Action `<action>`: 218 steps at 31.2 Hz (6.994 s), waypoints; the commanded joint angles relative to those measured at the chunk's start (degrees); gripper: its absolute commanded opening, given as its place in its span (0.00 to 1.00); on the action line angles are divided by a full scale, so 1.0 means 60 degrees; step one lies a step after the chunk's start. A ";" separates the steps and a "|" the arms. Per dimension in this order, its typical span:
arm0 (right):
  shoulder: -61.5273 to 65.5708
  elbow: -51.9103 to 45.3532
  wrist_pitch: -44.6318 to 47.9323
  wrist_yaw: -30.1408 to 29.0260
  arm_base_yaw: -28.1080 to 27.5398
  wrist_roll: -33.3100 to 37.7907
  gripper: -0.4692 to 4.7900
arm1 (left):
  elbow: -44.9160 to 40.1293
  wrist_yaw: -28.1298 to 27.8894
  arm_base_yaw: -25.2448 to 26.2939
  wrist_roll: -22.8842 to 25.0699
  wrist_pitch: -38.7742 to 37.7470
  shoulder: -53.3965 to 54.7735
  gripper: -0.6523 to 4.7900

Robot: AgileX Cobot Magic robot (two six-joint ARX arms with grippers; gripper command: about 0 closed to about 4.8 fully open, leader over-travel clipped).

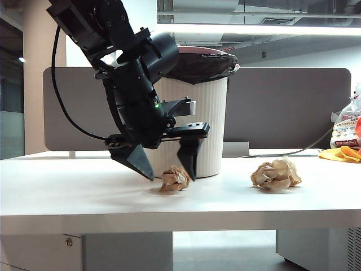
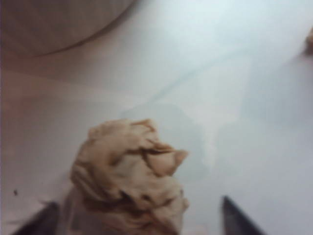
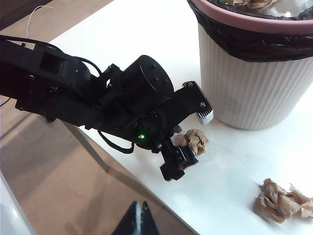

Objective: Pick up all the trash on the table and put it in the trash can.

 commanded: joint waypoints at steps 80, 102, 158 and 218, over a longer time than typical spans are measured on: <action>-0.0160 0.0058 0.0204 0.0029 -0.0022 -0.0284 0.07 | 0.1038 0.0878 -0.0062 0.0033 -0.0390 -0.0809 0.11; -0.0208 0.0142 0.3370 0.0772 -0.0022 0.0007 0.07 | 0.4674 0.0882 0.1723 0.1118 0.1494 -0.1672 0.11; -0.2175 0.0550 -0.3348 0.3279 -0.0015 0.1260 0.07 | 0.5603 0.2164 -0.1883 0.1049 -0.2408 0.1996 1.00; -0.2288 0.0532 -0.0310 0.2619 -0.0011 0.0707 0.07 | 0.6794 -0.0605 -0.1177 0.3089 -0.0135 -0.0503 0.11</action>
